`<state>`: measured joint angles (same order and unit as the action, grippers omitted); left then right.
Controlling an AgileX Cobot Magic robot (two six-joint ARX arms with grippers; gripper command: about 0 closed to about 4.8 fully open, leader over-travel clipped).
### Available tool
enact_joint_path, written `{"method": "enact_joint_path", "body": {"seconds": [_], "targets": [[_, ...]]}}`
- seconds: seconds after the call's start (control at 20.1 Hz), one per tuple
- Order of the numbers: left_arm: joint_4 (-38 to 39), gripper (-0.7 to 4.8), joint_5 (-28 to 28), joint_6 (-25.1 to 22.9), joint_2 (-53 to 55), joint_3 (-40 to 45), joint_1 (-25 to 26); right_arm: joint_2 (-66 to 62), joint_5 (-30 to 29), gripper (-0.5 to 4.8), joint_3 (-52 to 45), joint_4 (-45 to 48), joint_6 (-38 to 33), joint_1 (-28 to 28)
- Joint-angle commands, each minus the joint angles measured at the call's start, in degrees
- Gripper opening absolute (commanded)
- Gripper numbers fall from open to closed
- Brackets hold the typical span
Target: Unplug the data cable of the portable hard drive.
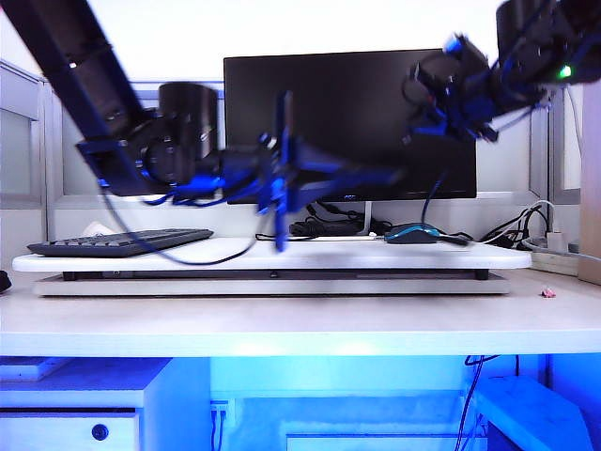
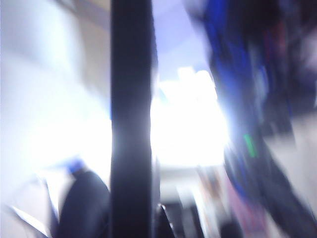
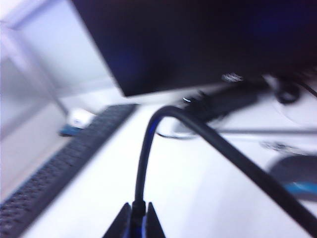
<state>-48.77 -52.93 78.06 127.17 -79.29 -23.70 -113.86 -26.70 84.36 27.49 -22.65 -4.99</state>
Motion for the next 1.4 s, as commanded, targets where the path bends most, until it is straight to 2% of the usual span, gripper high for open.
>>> {"method": "enact_joint_path", "body": {"seconds": [0.05,0.25,0.45,0.6,0.7,0.75,0.85,0.9,0.95,1.05,1.15,1.25,1.3,1.4], "targets": [[3.48,-0.05,3.96,-2.75,-0.24,-0.24,3.72,-2.62,0.0,-0.08,0.74,-0.09,0.28,0.5],[4.2,-0.05,4.55,-2.93,-0.24,-0.39,7.69,-4.7,0.24,-0.08,2.54,-1.81,0.81,0.72],[5.03,-0.05,8.66,-2.99,-0.24,-0.55,10.43,-4.74,2.67,-0.08,5.07,-2.51,2.36,0.76],[6.38,-0.05,11.3,-3.1,-0.24,-0.55,12.33,-5.31,3.04,0.06,7.54,-6.97,2.56,1.55],[6.25,-0.03,11.85,-3.1,-0.26,-0.57,13.25,-6.08,3.39,1.88,8.37,-8.46,2.54,1.92],[6.23,0.07,12.17,-3.08,-0.26,-0.57,13.6,-6.25,3.89,2.58,8.39,-8.57,2.54,2.03],[6.25,0.9,13.16,-3.08,-0.26,-0.52,14.25,-6.54,4.48,3.11,8.5,-9.22,2.54,2.03],[6.03,1.73,13.73,-3.08,-0.26,-0.55,14.4,-6.6,4.76,3.48,8.5,-9.79,2.54,2.03],[5.38,2.67,14.43,-3.04,-0.24,-0.55,14.53,-6.6,4.74,3.52,8.5,-10.69,2.54,2.03],[5.03,3.65,15.91,-2.62,-0.28,-0.57,14.56,-6.62,4.76,3.62,8.52,-11.23,2.49,2.08],[4.76,3.73,17.4,-2.64,-0.28,-0.57,14.56,-6.6,4.55,3.7,8.52,-10.95,2.49,2.1],[4.74,3.75,16.0,-2.4,-0.28,-0.57,14.56,-6.58,2.56,3.94,8.57,-10.84,1.64,2.1],[4.9,4.4,14.08,-1.57,-0.28,-0.57,14.56,-6.58,2.36,4.25,8.57,-10.99,1.49,2.08],[5.07,4.62,14.82,2.82,-0.28,-0.59,14.6,-6.58,2.58,4.24,8.57,-10.99,0.68,2.08]]}}
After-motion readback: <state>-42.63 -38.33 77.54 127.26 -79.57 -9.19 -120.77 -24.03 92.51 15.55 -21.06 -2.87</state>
